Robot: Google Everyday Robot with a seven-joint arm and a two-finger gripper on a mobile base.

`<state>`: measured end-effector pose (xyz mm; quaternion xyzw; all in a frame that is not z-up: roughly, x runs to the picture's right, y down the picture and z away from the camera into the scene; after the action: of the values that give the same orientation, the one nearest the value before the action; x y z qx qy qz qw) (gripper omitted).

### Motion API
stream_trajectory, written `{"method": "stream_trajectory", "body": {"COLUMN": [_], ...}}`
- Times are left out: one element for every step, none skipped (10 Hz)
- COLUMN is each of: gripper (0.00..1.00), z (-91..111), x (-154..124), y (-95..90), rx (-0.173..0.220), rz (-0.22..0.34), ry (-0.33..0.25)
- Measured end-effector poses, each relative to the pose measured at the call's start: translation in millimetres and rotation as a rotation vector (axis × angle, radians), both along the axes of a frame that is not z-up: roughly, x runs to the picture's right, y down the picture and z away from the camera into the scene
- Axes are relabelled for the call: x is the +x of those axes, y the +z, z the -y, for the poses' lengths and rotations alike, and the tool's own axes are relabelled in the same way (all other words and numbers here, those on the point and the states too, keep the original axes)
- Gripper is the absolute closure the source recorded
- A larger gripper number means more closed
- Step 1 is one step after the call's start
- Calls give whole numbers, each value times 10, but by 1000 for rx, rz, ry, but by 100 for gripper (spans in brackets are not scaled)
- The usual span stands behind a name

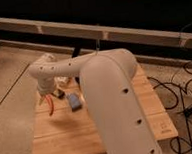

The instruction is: Drag the pepper across the table

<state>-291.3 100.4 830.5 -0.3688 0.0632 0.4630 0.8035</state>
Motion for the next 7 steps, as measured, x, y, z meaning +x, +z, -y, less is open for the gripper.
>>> {"method": "stream_trajectory", "body": {"gripper": [35,35,35,35,35,35,35], "z": [-112,-172,-216,-215,-193,-173,-157], "x": [-90,-140,-164,-184,-174,-159,-122], "y": [90,215,313,411,483,535,615], "rx": [-40,-73,-97,-112,-118,-122,-131], "rz": [9,8,2,-8,-22,-34,-56], "ry": [-10,-17,-25,-30,-33,-34,-41]}}
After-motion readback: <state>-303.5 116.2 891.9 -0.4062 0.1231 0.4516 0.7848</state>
